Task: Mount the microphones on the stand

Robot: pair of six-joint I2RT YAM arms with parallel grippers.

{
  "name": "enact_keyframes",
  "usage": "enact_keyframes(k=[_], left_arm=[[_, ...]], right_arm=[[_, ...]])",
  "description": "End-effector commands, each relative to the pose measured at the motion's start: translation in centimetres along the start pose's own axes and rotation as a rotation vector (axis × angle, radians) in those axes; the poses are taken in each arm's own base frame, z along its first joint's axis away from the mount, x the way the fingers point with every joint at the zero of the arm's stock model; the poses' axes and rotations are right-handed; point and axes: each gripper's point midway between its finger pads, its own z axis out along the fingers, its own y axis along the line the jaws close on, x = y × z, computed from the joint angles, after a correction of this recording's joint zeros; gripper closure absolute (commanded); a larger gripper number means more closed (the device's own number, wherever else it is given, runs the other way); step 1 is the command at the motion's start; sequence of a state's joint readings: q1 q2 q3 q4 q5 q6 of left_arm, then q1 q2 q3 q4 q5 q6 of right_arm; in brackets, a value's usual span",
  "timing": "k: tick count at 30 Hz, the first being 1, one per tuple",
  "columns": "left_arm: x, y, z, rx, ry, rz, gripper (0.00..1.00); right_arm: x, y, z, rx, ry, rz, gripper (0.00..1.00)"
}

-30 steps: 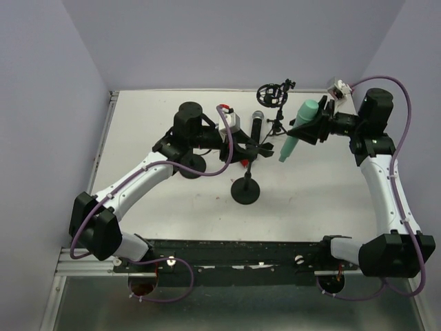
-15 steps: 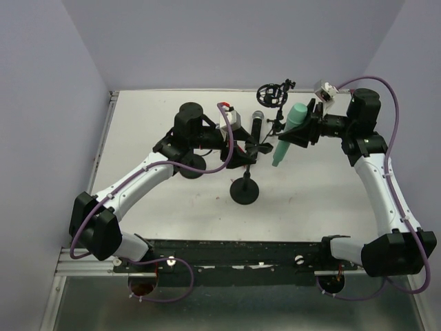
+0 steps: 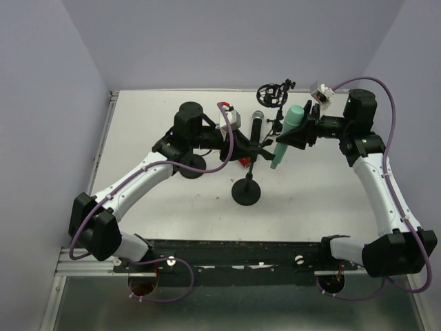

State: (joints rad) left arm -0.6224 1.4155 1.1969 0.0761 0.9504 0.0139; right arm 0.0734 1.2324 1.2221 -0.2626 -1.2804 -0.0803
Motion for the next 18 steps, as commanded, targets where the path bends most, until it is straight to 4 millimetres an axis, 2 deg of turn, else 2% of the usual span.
enact_keyframes(k=[1, 12, 16, 18], left_arm=[[-0.3, -1.0, -0.4, 0.016, 0.001, 0.005, 0.91], [0.0, -1.5, -0.4, 0.022, -0.010, -0.040, 0.93], [0.0, -1.4, -0.3, 0.013, -0.028, -0.059, 0.94], [0.1, -1.5, -0.3, 0.012, -0.037, -0.072, 0.94]], right_arm=[[-0.7, 1.0, 0.2, -0.025, 0.001, -0.034, 0.99], [-1.3, 2.6, 2.7, -0.099, 0.012, -0.065, 1.00], [-1.0, 3.3, 4.2, -0.121, 0.018, -0.074, 1.00], [-0.3, 2.9, 4.8, -0.107, 0.026, -0.075, 1.00]])
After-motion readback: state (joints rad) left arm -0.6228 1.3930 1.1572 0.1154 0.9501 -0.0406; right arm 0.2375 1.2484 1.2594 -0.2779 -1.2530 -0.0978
